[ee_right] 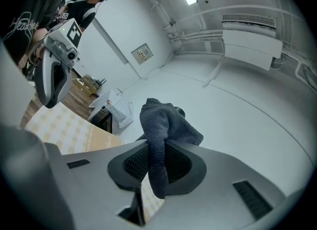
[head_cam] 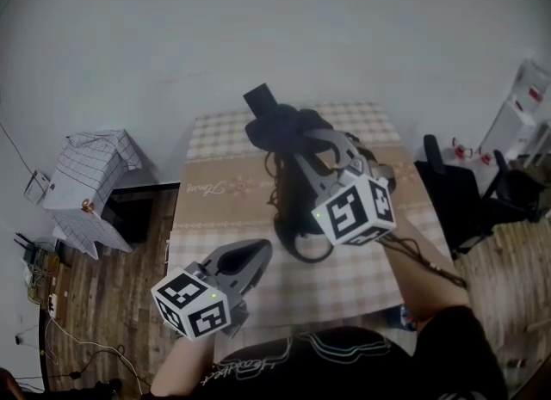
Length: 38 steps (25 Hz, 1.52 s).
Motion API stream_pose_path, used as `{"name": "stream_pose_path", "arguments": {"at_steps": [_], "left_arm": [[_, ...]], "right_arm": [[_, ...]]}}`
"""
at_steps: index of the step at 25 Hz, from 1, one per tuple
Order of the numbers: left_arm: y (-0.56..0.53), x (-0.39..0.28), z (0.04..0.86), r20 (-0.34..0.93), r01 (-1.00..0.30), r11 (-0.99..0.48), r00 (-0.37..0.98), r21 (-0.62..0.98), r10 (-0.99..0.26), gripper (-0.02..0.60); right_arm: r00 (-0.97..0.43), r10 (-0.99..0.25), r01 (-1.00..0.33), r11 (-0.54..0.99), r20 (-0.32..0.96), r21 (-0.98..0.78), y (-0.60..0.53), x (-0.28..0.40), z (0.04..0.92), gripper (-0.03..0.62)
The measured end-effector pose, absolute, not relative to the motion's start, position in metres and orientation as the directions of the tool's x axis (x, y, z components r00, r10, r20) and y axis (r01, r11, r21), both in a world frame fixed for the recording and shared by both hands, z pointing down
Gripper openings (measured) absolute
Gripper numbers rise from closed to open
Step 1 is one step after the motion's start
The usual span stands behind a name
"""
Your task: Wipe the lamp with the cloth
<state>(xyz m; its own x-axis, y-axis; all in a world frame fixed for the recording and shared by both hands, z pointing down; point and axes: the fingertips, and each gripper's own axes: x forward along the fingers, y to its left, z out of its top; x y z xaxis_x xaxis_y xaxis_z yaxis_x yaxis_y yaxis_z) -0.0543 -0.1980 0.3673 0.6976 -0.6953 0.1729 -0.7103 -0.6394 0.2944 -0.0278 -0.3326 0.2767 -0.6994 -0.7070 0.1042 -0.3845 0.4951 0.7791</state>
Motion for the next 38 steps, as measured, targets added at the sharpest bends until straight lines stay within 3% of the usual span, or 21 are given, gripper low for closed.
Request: {"name": "stream_pose_path", "arguments": {"at_steps": [27, 38], "left_arm": [[-0.168, -0.051, 0.38, 0.155, -0.637, -0.69, 0.763, 0.343, -0.627, -0.002], [-0.157, -0.047, 0.386, 0.158, -0.596, -0.719, 0.797, 0.357, -0.583, -0.002]], "right_arm": [[-0.604, -0.743, -0.341, 0.568, 0.288, 0.749, -0.265, 0.006, 0.378, 0.057], [-0.571, -0.738, -0.39, 0.628, 0.359, 0.673, -0.243, 0.026, 0.419, 0.057]]}}
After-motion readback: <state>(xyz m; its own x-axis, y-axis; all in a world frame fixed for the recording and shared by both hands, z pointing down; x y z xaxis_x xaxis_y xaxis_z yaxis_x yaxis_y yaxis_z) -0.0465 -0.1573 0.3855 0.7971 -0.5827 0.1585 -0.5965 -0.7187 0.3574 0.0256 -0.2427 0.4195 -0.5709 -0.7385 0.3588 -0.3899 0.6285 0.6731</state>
